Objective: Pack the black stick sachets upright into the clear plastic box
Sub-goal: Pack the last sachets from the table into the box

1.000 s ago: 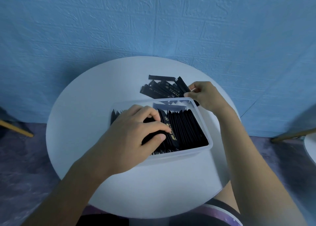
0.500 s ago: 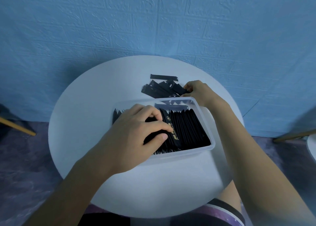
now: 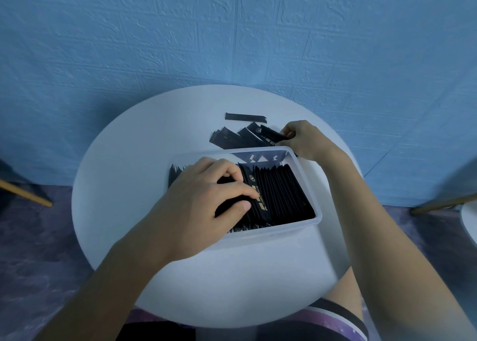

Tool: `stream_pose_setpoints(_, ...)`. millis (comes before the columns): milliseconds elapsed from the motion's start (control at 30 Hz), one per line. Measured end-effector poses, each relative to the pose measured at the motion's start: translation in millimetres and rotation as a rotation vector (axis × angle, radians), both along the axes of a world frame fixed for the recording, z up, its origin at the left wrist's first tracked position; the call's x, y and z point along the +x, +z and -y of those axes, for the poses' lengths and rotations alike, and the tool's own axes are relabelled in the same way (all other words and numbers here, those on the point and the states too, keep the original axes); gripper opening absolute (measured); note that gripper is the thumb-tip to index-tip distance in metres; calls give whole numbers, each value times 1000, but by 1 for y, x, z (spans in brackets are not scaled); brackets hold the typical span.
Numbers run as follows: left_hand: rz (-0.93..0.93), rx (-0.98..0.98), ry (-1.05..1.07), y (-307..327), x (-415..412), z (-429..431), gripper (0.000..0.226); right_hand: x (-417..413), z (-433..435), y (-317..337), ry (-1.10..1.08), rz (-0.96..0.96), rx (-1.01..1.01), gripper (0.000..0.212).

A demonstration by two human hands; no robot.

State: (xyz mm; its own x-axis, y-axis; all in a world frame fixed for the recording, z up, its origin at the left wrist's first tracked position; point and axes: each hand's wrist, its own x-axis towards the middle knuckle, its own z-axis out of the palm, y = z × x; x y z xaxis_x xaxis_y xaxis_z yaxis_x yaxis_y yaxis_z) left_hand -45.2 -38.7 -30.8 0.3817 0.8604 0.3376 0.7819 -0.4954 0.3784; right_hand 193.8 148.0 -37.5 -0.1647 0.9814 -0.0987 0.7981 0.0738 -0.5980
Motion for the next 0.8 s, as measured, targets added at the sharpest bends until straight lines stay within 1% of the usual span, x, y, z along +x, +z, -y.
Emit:
stream_pose_setpoints(167, 4, 3, 5, 0, 0, 1, 29, -5, 0, -7, 24, 58, -3, 8)
stream_pose_setpoints(400, 3, 2, 1, 1, 0, 1, 29, -6, -4, -4, -36, -12, 54, 21)
stream_pose_setpoints(533, 8, 4, 1, 0, 0, 0, 28, -9, -5, -8, -37, 85, 46, 28)
stream_pose_setpoints(800, 4, -4, -2, 0, 0, 0, 30, -10, -2, -6, -58, 120, 14, 22)
